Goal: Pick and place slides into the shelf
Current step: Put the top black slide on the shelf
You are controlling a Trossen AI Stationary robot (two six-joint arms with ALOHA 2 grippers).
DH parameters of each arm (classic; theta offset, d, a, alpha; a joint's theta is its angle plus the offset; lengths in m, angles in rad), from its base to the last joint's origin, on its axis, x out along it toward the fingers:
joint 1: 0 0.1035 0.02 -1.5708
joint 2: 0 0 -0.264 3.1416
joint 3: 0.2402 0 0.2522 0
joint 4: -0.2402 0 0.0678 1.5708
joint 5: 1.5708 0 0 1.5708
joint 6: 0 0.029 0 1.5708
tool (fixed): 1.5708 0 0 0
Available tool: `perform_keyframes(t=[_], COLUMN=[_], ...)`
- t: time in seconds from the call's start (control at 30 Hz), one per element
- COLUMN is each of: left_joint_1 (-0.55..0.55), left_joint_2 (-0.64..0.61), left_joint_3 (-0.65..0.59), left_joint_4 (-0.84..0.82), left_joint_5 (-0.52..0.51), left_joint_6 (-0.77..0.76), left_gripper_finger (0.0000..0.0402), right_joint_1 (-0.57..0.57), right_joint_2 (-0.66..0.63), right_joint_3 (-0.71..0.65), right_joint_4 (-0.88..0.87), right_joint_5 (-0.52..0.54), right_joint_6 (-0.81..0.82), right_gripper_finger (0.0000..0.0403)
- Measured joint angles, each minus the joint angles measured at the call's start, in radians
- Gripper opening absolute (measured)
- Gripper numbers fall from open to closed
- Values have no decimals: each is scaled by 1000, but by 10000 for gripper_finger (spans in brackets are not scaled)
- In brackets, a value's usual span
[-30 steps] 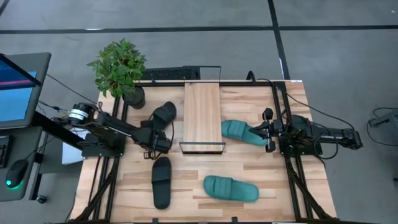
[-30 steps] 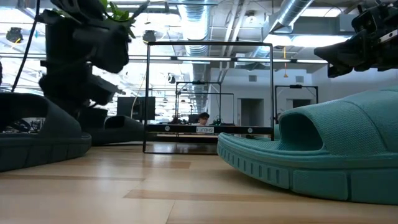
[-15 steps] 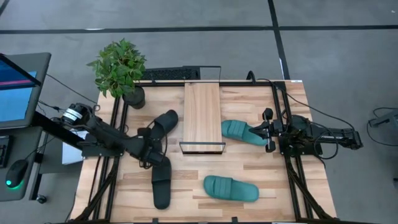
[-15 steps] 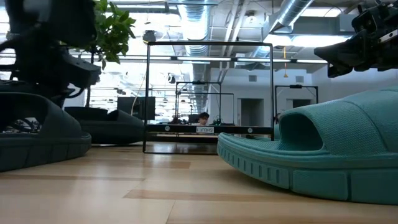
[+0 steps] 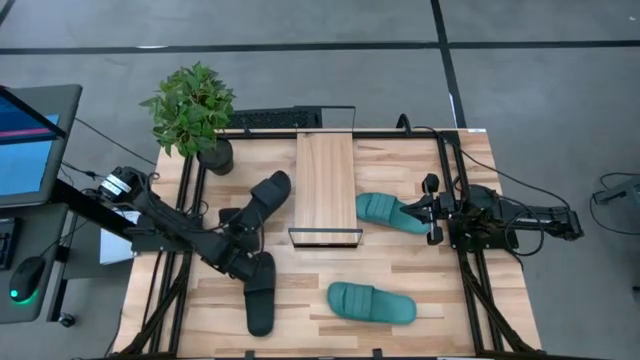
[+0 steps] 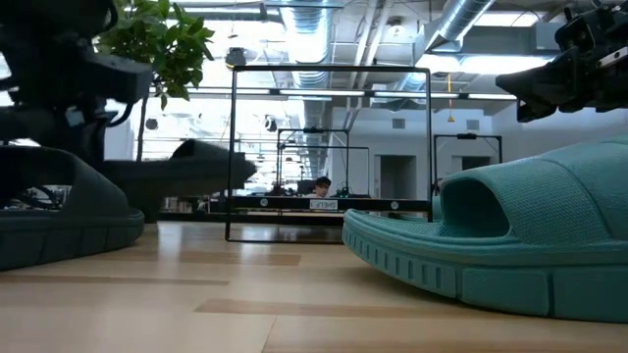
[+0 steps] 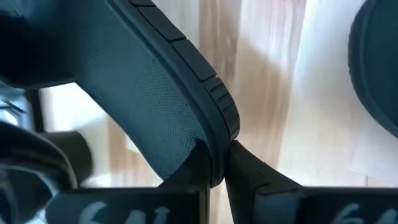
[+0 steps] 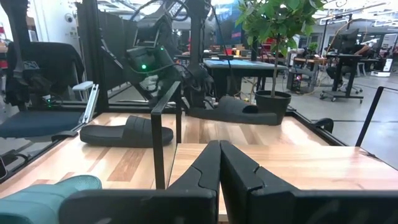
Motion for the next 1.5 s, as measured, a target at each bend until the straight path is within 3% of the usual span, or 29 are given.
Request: perform_keyframes(t=[0.27,0.67,1.07,1.5], left_joint_1=[-14,22,146,240], left_joint_2=[0,-1,-1,-1], left_joint_3=[74,156,170,170], left_joint_4=[-73,-71,136,251], left_joint_5=[-88,-154,-155,-129], left_joint_6=[119,468,820,1050], left_gripper_finger=[8,7,7,7], right_joint_1=[0,0,0,0], right_joint_2=[0,0,0,0], right_joint_3=[0,0,0,0], right_joint_4=[0,0,0,0], right_joint_5=[0,0,0,0], right_joint_6=[0,0,0,0], right_gripper_finger=[0,0,0,0])
